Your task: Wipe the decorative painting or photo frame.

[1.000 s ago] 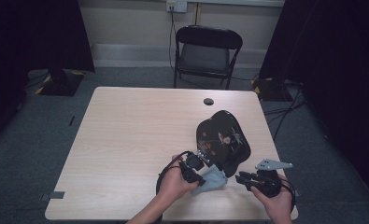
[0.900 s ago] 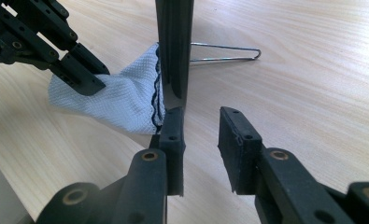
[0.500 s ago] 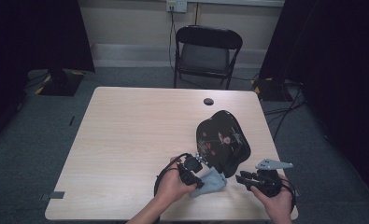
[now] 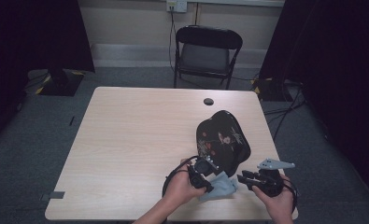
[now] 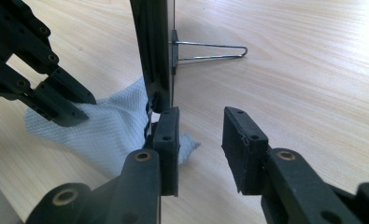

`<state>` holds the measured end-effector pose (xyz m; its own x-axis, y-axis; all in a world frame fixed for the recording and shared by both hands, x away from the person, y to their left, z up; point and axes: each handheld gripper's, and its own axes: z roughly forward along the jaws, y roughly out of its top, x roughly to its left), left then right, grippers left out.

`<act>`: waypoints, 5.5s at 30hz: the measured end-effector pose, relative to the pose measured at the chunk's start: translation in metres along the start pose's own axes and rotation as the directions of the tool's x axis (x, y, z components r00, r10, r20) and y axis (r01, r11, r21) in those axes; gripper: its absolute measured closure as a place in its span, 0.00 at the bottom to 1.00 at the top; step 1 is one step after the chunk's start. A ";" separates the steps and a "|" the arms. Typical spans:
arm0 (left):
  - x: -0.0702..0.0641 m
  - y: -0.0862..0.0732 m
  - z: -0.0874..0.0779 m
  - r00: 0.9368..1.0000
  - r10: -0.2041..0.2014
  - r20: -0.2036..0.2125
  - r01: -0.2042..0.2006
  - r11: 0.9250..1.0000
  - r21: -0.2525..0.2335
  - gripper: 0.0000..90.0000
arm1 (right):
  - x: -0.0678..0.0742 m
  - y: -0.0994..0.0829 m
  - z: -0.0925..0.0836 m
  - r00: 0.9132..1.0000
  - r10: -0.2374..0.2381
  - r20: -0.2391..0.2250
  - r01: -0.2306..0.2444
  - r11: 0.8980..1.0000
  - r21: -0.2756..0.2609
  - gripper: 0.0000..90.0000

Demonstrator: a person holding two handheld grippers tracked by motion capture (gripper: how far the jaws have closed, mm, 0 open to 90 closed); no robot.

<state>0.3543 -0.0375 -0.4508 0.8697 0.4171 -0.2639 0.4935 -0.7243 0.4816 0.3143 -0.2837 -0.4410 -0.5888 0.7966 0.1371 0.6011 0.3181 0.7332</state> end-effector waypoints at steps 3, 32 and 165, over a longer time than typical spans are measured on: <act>0.000 0.002 0.003 1.000 -0.004 -0.001 0.004 1.000 -0.001 0.89 | -0.001 0.000 -0.001 1.000 0.003 0.003 -0.003 1.000 -0.001 0.75; 0.000 0.028 0.023 1.000 0.014 -0.007 -0.014 0.999 0.034 0.88 | -0.004 -0.001 -0.004 1.000 0.015 0.010 -0.015 1.000 -0.010 0.74; -0.032 0.133 -0.169 0.971 0.050 -0.236 -0.101 0.973 -0.207 0.89 | 0.012 0.007 0.004 0.999 -0.016 -0.042 0.013 0.998 -0.065 0.65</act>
<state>0.3904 -0.0547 -0.2370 0.8667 0.4977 -0.0348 0.3906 -0.6334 0.6680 0.3138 -0.2701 -0.4375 -0.6205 0.7691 0.1531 0.5566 0.2944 0.7769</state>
